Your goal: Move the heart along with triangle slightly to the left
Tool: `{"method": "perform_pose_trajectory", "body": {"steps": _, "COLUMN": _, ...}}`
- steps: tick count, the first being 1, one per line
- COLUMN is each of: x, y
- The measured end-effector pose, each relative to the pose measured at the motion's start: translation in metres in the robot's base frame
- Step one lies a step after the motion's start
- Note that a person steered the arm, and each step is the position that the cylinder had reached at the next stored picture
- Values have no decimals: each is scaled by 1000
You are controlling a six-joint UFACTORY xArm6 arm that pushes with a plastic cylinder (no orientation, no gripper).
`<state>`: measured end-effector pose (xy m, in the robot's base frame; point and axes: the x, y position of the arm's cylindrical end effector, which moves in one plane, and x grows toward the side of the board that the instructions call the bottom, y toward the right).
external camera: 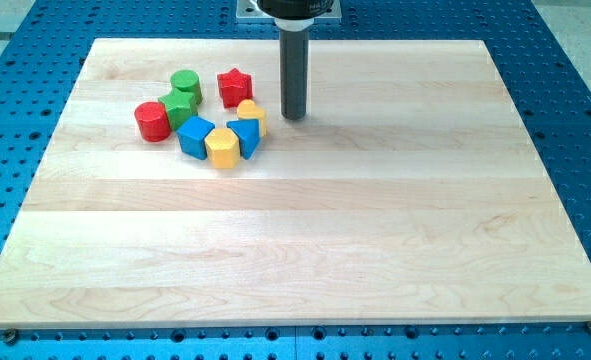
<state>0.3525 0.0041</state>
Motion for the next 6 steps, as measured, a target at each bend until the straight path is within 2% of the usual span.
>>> {"method": "perform_pose_trajectory", "body": {"steps": 1, "x": 27, "y": -17}}
{"method": "perform_pose_trajectory", "body": {"steps": 2, "x": 27, "y": -47}}
{"method": "perform_pose_trajectory", "body": {"steps": 4, "x": 29, "y": -33}}
{"method": "perform_pose_trajectory", "body": {"steps": 5, "x": 58, "y": 13}}
{"method": "perform_pose_trajectory", "body": {"steps": 6, "x": 117, "y": 15}}
